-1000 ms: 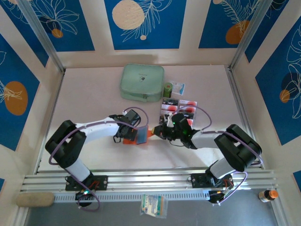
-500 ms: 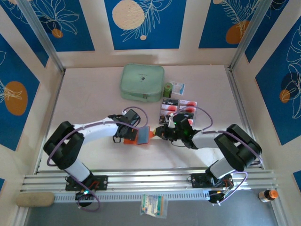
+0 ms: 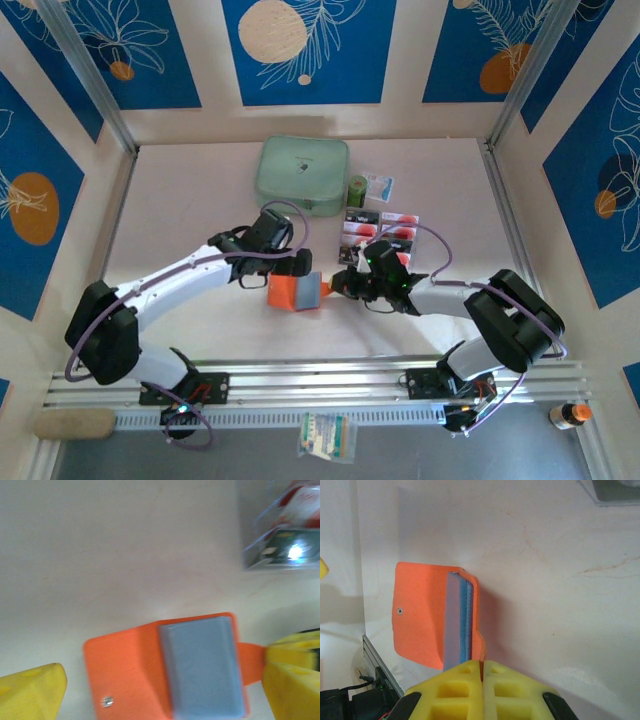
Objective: Put the credit cards into the card holder
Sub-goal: Open the card holder at the center of the table, then flip over the card slot on the card holder.
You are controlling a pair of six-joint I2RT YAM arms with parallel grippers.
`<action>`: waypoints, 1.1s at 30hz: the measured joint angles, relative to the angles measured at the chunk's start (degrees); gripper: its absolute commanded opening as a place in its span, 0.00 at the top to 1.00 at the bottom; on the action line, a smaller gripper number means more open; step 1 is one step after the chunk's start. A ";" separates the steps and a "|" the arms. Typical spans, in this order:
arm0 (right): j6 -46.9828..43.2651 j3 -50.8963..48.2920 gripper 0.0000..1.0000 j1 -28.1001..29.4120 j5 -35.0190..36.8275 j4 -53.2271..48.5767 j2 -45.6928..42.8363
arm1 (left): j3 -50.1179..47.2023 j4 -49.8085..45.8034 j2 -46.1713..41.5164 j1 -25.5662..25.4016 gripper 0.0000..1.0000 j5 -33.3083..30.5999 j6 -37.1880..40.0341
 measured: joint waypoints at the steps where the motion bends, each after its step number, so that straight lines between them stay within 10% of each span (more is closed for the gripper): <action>1: 0.00 0.09 1.00 0.00 0.11 -0.17 0.00 | -0.02 0.92 -0.04 0.00 0.00 1.20 -1.05; 26: -0.61 -0.61 1.00 -0.46 1.66 -0.44 2.56 | -18.71 23.56 3.65 0.00 0.00 11.32 -8.37; 33: -1.66 -0.52 0.77 -1.07 1.40 -1.51 4.17 | -19.15 24.87 3.65 -0.22 0.00 11.06 -5.60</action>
